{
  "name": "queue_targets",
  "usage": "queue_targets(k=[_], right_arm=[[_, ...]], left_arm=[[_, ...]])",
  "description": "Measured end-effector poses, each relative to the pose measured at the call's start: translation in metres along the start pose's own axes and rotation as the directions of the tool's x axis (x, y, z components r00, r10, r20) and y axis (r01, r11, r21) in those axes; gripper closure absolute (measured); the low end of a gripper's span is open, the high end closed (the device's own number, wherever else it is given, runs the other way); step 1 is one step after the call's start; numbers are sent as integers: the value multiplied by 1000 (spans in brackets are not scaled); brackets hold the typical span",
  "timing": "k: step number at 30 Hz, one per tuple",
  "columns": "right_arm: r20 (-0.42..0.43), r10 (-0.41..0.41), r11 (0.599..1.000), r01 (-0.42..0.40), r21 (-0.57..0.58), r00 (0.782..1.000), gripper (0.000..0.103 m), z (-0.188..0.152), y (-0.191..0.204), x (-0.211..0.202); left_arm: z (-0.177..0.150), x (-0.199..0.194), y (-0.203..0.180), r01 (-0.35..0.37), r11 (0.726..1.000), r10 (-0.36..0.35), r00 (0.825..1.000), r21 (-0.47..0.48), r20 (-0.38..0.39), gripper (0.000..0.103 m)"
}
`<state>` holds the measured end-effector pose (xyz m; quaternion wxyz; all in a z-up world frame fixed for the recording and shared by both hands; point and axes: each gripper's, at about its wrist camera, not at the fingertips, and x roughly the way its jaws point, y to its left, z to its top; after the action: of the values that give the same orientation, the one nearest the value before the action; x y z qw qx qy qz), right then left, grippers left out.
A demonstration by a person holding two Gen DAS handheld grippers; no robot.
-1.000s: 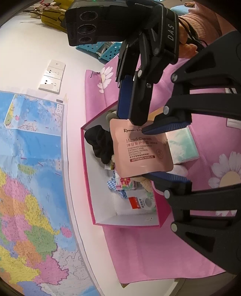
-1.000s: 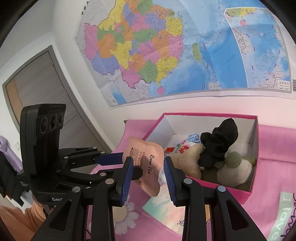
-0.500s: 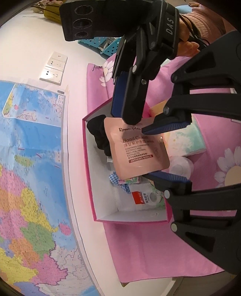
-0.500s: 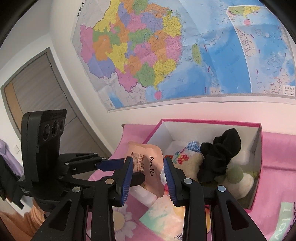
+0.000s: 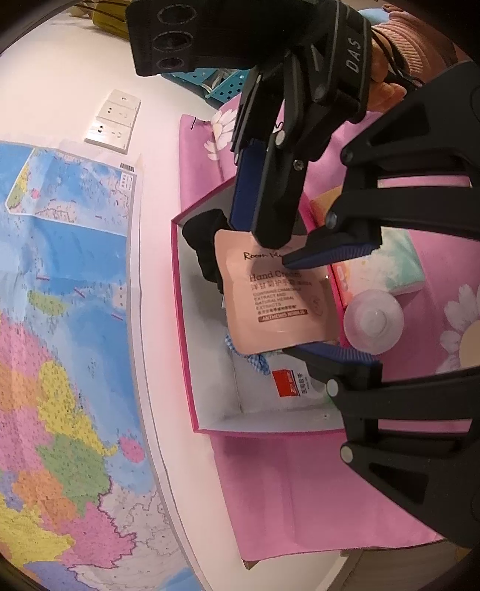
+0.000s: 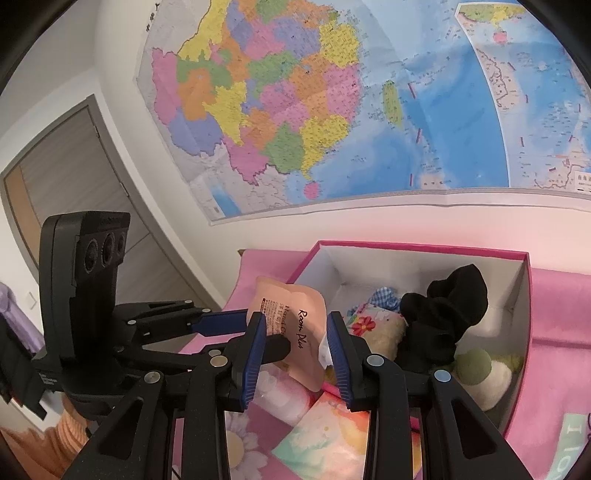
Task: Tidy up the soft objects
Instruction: 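Lower the pink pouch into the pink box and open the right gripper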
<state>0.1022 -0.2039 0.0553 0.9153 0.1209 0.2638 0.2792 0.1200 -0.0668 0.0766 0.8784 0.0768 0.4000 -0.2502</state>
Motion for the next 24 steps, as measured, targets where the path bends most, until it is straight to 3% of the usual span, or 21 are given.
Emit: queue_targets(k=[24], right_arm=[[-79, -10, 997, 16, 70, 997, 69, 8, -22, 54]], left_arm=[[11, 47, 32, -41, 998, 36, 995, -55, -97, 62]])
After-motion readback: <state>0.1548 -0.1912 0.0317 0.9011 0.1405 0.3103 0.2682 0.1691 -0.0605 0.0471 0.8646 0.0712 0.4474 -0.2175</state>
